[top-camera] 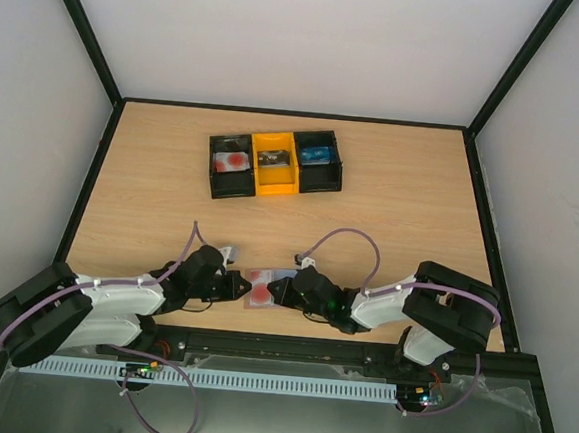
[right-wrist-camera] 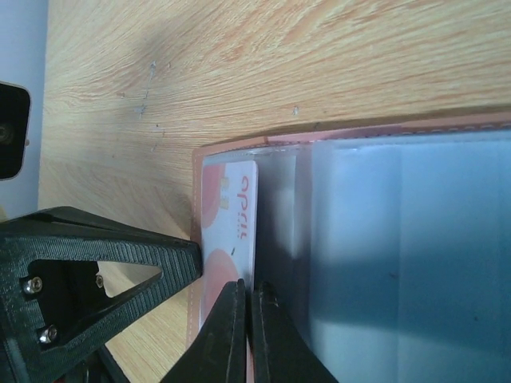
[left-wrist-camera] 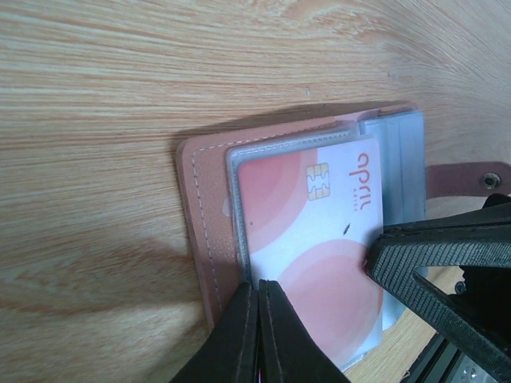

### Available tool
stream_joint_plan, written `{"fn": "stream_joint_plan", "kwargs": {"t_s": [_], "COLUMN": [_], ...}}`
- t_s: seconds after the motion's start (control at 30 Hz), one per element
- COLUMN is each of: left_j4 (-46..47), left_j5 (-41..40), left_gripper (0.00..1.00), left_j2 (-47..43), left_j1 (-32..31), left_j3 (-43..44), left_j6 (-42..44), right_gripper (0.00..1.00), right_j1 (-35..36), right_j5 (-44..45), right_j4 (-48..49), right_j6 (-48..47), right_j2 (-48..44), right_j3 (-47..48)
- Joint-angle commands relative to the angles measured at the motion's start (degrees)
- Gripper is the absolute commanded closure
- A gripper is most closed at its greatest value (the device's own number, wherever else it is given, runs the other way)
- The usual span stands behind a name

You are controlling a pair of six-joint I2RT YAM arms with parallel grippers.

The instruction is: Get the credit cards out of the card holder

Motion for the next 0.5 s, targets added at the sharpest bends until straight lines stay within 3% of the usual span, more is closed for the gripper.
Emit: {"fn": "stream_joint_plan", "kwargs": {"t_s": [0.0, 0.47], "left_j4": [-0.4, 2.13], "left_j5": [-2.17, -3.0], "left_gripper": [0.97, 0.97], "left_j2": [1.59, 6.48], "left_j1": [-0.2, -0.21], "left_j3": [-1.07, -1.66], "left_j6": [0.68, 0.27], "right_gripper": [0.98, 0.98], "right_j1": [-0.12, -1.93], "right_j5": [0.01, -1.25], "right_j4": [4.65, 13.57], "right_j6": [0.5, 5.06], "right_j2": [-1.5, -3.27], "right_j3": [-2.57, -9.2]}}
